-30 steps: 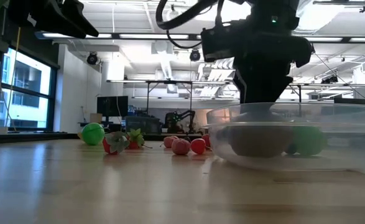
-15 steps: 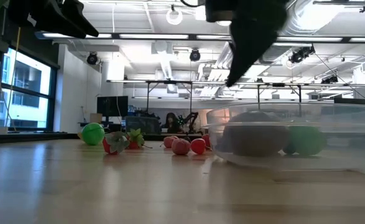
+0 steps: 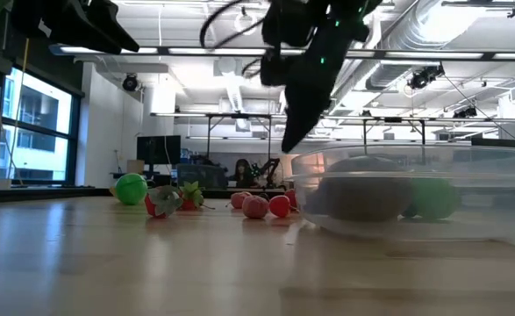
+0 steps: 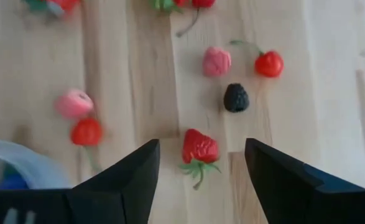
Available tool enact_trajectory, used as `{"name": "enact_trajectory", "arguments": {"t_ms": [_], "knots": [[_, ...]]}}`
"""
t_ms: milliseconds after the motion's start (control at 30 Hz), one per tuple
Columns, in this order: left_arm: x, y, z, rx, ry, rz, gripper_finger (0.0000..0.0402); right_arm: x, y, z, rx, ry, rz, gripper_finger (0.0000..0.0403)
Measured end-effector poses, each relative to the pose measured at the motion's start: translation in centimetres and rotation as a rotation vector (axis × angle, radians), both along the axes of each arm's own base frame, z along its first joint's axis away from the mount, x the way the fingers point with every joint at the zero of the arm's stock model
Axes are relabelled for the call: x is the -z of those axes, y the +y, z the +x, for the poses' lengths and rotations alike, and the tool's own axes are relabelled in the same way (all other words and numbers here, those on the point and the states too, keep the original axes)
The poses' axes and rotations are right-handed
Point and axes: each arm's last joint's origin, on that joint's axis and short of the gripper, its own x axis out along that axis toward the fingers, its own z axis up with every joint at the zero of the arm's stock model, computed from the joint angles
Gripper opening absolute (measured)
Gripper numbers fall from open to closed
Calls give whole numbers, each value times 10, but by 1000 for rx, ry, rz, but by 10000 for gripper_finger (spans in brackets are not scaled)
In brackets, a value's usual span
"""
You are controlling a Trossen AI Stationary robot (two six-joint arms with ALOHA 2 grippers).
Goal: Pick and placing Produce into tupperware
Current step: Put the right strawberry into the transparent bin
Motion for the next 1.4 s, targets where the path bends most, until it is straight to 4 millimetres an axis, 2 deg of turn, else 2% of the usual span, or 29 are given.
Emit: {"name": "enact_trajectory", "arguments": {"t_ms": [133, 300, 633, 867, 1133, 1400], "knots": [[0, 0, 0, 0, 0, 0, 299, 20, -4, 5, -36, 57, -9, 235], [0, 0, 0, 0, 0, 0, 299, 33, -7, 7, -32, 92, -4, 246], [0, 0, 0, 0, 0, 0, 299, 44, -15, 9, -13, 110, -2, 267], [0, 0, 0, 0, 0, 0, 299, 55, -15, 12, -18, 128, 13, 268], [0, 0, 0, 0, -1, 0, 299, 57, -14, 12, -16, 134, 26, 268], [0, 0, 0, 0, 0, 0, 299, 58, -10, 13, -28, 138, 52, 232]]}}
